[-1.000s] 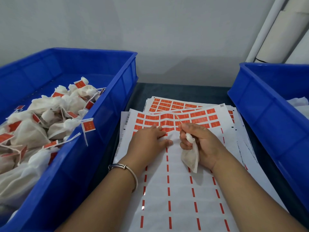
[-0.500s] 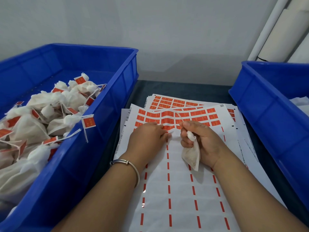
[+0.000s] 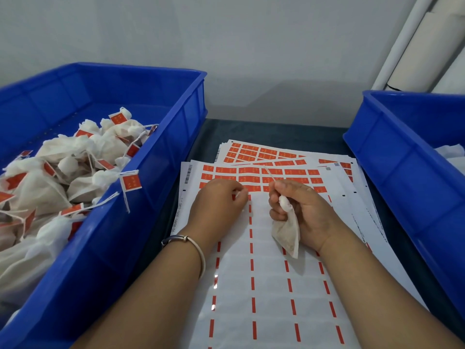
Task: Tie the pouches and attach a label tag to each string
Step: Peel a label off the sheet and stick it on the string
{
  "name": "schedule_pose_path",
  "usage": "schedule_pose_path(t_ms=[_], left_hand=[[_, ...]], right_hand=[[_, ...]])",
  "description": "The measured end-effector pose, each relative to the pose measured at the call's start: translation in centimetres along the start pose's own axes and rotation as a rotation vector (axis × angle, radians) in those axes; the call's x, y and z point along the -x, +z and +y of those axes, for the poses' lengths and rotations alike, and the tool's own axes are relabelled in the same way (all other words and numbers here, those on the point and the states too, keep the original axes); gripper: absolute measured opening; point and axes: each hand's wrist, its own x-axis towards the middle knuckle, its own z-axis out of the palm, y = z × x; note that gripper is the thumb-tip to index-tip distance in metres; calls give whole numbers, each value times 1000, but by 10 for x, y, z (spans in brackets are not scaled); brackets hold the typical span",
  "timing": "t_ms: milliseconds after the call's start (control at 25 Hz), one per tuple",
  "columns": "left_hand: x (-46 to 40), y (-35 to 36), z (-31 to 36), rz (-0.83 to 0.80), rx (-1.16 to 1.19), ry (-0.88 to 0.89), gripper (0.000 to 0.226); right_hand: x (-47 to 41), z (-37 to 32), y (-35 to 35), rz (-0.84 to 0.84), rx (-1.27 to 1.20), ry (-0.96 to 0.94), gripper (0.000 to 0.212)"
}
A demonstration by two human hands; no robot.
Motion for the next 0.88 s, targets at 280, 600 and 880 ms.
schedule_pose_path(t_ms=[280,600,880], left_hand=[[-3,1,0,-5,-12,8,19],[-10,-15,5,5,320,-324,19],[-8,-36,25,27,641,-390,19]], right_hand=[[9,-9,9,66,93,-48,18],[21,-30,14,92,346,-336,15],[27,-33,24,-33,571,-481,9]])
